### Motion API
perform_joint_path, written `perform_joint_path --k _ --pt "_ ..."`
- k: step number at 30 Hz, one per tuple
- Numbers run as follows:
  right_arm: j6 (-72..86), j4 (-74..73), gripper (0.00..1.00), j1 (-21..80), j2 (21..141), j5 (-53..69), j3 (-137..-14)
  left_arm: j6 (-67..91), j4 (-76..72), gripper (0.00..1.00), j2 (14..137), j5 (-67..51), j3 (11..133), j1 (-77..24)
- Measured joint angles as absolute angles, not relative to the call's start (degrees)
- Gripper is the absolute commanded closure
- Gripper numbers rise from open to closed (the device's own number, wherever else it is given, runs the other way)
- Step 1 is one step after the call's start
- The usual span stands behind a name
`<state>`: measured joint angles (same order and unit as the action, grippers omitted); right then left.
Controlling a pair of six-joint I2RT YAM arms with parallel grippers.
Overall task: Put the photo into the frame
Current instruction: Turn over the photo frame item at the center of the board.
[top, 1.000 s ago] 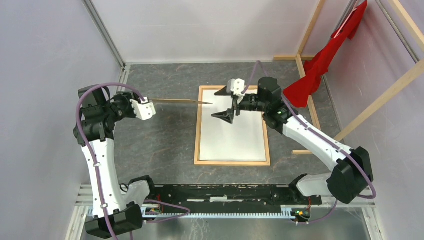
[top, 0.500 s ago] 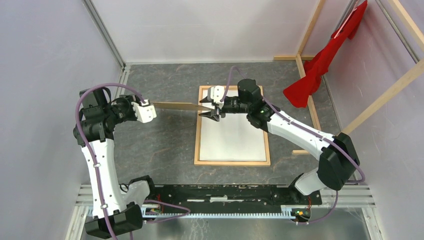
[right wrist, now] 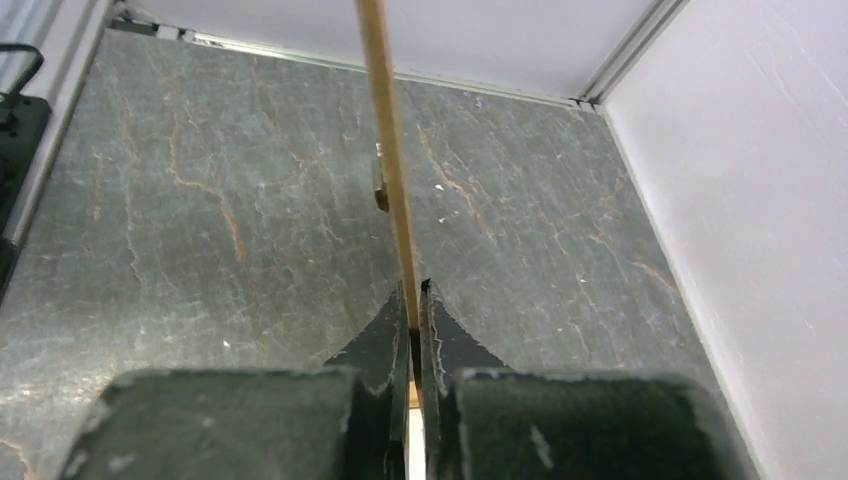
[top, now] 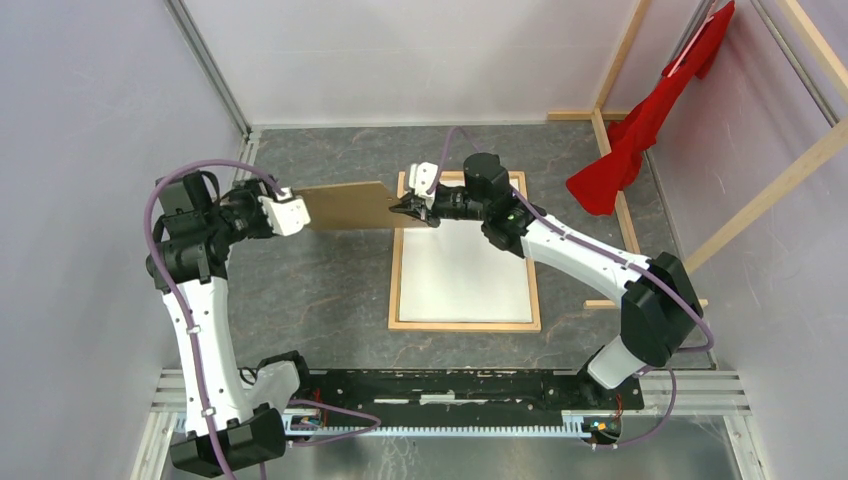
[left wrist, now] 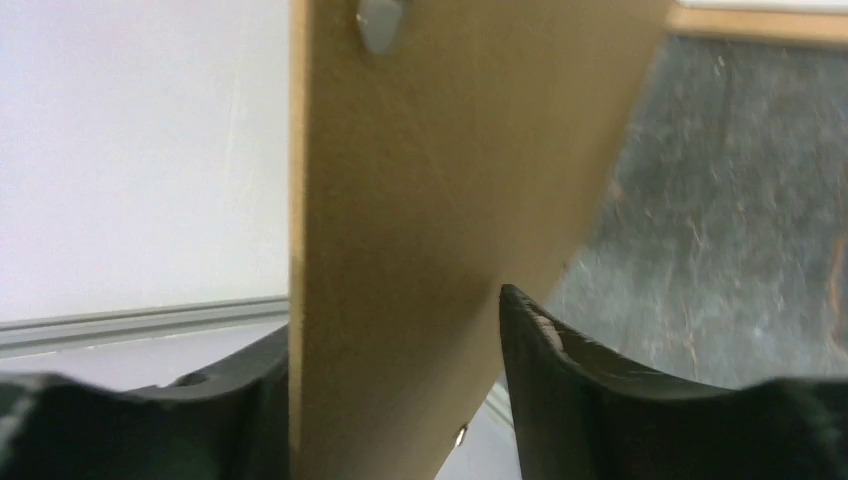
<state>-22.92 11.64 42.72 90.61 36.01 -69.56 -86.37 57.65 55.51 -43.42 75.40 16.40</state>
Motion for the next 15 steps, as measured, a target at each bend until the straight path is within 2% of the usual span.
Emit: perform_joint_path --k 1,3,15 --pt "-21.9 12.3 1.00 42.7 90.6 35.8 -69.6 -84.5 55.6 0.07 55.4 -44.1 75.3 16.3" --pt "-19.7 12.8 1.00 42.9 90.6 35.7 -69.6 -82.0 51.7 0.00 55.1 -45.4 74.9 16.3" --pt "-5.9 16.7 1.00 42.1 92.4 27.9 -72.7 -49.2 26.2 0.00 54.5 -48.1 72.9 16.2"
